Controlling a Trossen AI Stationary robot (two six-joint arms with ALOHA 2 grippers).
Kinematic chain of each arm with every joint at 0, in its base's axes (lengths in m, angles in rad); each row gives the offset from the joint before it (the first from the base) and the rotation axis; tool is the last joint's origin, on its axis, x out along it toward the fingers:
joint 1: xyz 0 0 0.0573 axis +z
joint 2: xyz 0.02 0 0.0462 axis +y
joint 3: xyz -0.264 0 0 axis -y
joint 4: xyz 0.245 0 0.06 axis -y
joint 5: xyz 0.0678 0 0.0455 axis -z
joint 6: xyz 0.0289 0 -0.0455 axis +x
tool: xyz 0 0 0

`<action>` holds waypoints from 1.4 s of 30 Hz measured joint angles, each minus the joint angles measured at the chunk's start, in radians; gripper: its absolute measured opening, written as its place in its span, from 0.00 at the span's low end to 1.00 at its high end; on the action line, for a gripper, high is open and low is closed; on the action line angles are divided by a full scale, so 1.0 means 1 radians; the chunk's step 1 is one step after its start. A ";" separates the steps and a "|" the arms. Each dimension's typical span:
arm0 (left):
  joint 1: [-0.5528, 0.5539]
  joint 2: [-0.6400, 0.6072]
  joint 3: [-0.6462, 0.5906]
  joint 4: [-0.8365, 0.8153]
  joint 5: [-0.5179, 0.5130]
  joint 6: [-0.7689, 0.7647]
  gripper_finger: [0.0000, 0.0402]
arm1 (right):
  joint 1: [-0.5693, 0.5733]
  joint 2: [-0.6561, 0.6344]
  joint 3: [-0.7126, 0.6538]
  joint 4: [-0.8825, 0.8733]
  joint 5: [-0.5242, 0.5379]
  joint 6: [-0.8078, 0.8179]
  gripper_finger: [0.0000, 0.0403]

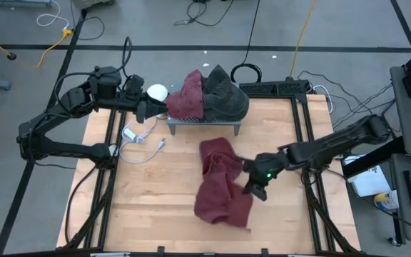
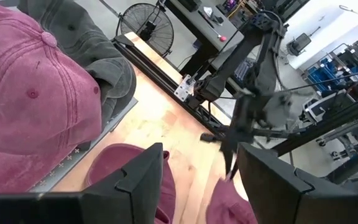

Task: Pick & Place hat
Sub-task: Stack the bottom red cap on top of the red cap on the shelf

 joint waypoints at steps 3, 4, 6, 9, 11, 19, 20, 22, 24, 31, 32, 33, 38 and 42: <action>0.000 0.000 0.000 0.004 0.000 0.002 0.53 | 0.000 -0.093 0.000 0.001 0.154 -0.036 0.02; 0.000 0.000 0.000 0.006 0.000 0.003 0.53 | 0.000 -0.122 0.000 0.001 0.212 -0.052 0.02; 0.000 0.000 0.000 0.009 0.000 0.003 0.53 | 0.000 -0.172 0.000 0.001 0.328 -0.085 0.02; 0.000 0.000 0.000 0.018 0.000 0.002 0.53 | 0.000 -0.236 0.000 0.005 0.476 -0.140 0.02; 0.000 0.000 0.000 0.029 0.000 0.002 0.53 | 0.000 -0.271 0.000 0.019 0.564 -0.173 0.02; 0.000 0.000 0.000 0.035 -0.009 0.025 0.53 | -0.058 -0.331 0.000 0.271 0.762 -0.348 0.02; -0.002 0.000 0.000 0.035 -0.009 0.031 0.53 | -0.069 -0.331 0.000 0.313 0.770 -0.371 0.02; -0.006 0.000 0.000 0.035 -0.009 0.049 0.53 | -0.096 -0.328 0.000 0.398 0.770 -0.415 0.02; -0.015 0.000 0.000 0.036 -0.008 0.063 0.53 | -0.121 -0.321 0.000 0.478 0.767 -0.447 0.02; -0.036 0.006 0.000 0.077 -0.007 0.005 0.53 | -0.200 -0.274 0.000 0.806 0.631 -0.572 0.02; -0.038 0.009 0.000 0.093 -0.004 -0.020 0.53 | -0.212 -0.263 0.000 0.852 0.596 -0.585 0.02; -0.041 0.010 0.000 0.111 0.000 -0.046 0.53 | -0.223 -0.253 0.000 0.894 0.567 -0.594 0.02; -0.042 0.020 0.001 0.228 0.011 -0.177 0.53 | -0.274 -0.204 0.000 1.050 0.465 -0.617 0.02; -0.042 0.039 0.001 0.314 0.051 -0.300 0.53 | -0.304 -0.160 0.003 1.217 0.394 -0.678 0.02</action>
